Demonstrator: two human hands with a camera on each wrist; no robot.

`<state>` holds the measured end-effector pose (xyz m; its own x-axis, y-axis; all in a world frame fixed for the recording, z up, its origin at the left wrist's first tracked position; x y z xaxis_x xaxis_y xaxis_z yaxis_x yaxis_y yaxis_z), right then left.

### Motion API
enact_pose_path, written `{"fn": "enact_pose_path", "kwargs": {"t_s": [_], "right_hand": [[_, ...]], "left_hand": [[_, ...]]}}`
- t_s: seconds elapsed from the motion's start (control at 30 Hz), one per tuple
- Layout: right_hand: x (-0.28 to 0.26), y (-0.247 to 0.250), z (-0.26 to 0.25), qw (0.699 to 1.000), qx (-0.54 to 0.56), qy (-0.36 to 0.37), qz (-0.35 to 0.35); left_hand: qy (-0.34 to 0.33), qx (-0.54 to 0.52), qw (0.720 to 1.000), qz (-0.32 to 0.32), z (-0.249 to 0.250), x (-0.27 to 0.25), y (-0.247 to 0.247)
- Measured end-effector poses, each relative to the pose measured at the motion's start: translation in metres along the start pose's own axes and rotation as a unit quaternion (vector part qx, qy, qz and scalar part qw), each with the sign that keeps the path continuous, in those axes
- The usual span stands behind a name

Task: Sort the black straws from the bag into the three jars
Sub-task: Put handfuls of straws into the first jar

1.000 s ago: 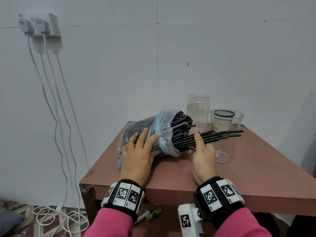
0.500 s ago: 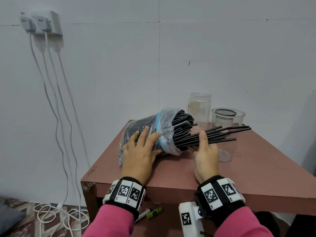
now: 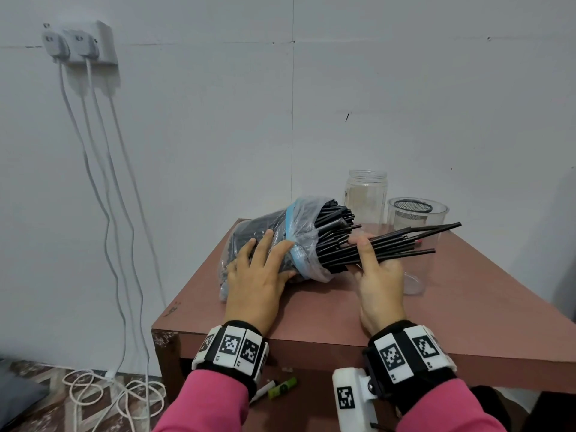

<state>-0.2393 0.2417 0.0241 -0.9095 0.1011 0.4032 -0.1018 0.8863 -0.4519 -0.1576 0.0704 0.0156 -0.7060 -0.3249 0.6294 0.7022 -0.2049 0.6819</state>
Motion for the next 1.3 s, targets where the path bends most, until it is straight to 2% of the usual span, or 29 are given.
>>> {"fn": "enact_pose_path", "kwargs": {"t_s": [0.2, 0.47, 0.73, 0.83, 1.0, 1.07, 1.2, 1.3], "right_hand": [[0.004, -0.004, -0.029, 0.999, -0.024, 0.045, -0.017], [0.024, 0.0, -0.067, 0.996, -0.036, 0.077, 0.0], [0.039, 0.019, -0.088, 0.994, -0.069, 0.078, 0.019], [0.046, 0.028, -0.097, 0.997, -0.029, 0.06, 0.032], [0.052, 0.037, -0.123, 0.996, 0.005, 0.073, 0.052], [0.06, 0.037, -0.143, 0.994, 0.01, 0.094, 0.059], [0.091, 0.033, -0.203, 0.979, 0.019, 0.191, 0.067], [0.113, 0.025, -0.235, 0.967, -0.052, 0.243, 0.055]], "left_hand": [[0.0, -0.014, 1.0, 0.02, 0.0, 0.0, 0.002], [0.004, -0.033, 0.999, 0.04, 0.0, 0.0, 0.005], [0.005, -0.034, 0.999, 0.034, -0.002, 0.0, 0.003], [0.003, -0.038, 0.999, 0.032, -0.002, 0.0, 0.003], [0.004, -0.04, 0.999, 0.035, 0.0, 0.0, 0.004], [0.002, -0.039, 0.999, 0.037, 0.0, 0.0, 0.004], [-0.001, -0.042, 0.998, 0.035, 0.0, 0.0, 0.003], [0.002, -0.045, 0.998, 0.034, -0.001, 0.0, 0.003]]}}
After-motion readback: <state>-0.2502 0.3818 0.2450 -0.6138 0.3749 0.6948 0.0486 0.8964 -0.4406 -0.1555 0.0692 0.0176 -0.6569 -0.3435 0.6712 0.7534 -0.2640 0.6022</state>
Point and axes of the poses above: each hand's wrist, its own x-axis towards the middle knuckle, its own y-axis out of the back of the hand, z = x × y, the point moved 4 cm from there along x, towards the middle knuckle, and after that the axes turned 4 degrees about y, right-handed, at the moved point
